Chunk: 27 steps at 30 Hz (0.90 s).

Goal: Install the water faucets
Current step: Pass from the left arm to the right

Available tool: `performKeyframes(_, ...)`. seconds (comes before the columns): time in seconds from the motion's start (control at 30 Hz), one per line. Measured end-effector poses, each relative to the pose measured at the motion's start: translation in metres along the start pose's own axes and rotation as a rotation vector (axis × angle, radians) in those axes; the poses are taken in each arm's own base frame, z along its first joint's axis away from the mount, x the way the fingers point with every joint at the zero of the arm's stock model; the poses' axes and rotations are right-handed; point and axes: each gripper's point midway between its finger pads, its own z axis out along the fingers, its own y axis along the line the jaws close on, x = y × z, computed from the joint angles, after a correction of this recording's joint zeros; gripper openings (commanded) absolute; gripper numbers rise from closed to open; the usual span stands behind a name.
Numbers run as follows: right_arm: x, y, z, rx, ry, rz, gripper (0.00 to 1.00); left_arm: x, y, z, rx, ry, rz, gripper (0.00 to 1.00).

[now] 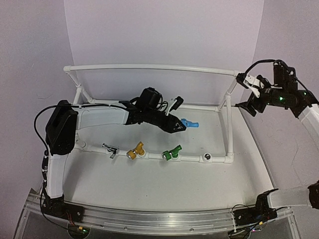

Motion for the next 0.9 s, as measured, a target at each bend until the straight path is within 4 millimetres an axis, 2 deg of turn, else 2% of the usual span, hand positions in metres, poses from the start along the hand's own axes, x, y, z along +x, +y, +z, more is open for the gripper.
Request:
performKeyframes(0.07,-0.021,0.021,-0.01,-0.048,-0.05,-0.063,0.98,-0.005,-0.011,-0.004,0.045,0.007,-0.055,0.0)
performKeyframes(0.17,-0.044,0.061,-0.012,-0.166,-0.103,-0.144,0.98,-0.012,-0.029,-0.008,0.128,0.025,-0.146,0.0)
performKeyframes(0.23,-0.051,0.085,-0.009,-0.243,-0.114,-0.175,0.98,-0.017,-0.042,-0.012,0.187,0.033,-0.192,0.0)
performKeyframes(0.33,-0.058,0.107,-0.005,-0.314,-0.116,-0.206,0.98,-0.021,-0.057,-0.017,0.261,0.053,-0.259,0.0)
performKeyframes(0.43,-0.068,0.127,-0.002,-0.36,-0.111,-0.252,0.93,-0.022,-0.066,-0.021,0.302,0.072,-0.312,0.0)
performKeyframes(0.67,-0.08,0.168,0.012,-0.415,-0.076,-0.367,0.7,-0.031,-0.081,-0.028,0.351,0.071,-0.361,0.0)
performKeyframes(0.77,-0.081,0.176,0.02,-0.425,-0.059,-0.379,0.62,-0.033,-0.087,-0.029,0.368,0.071,-0.366,0.0)
performKeyframes(0.9,-0.08,0.182,0.028,-0.431,-0.041,-0.394,0.58,-0.032,-0.095,-0.031,0.394,0.082,-0.366,0.0)
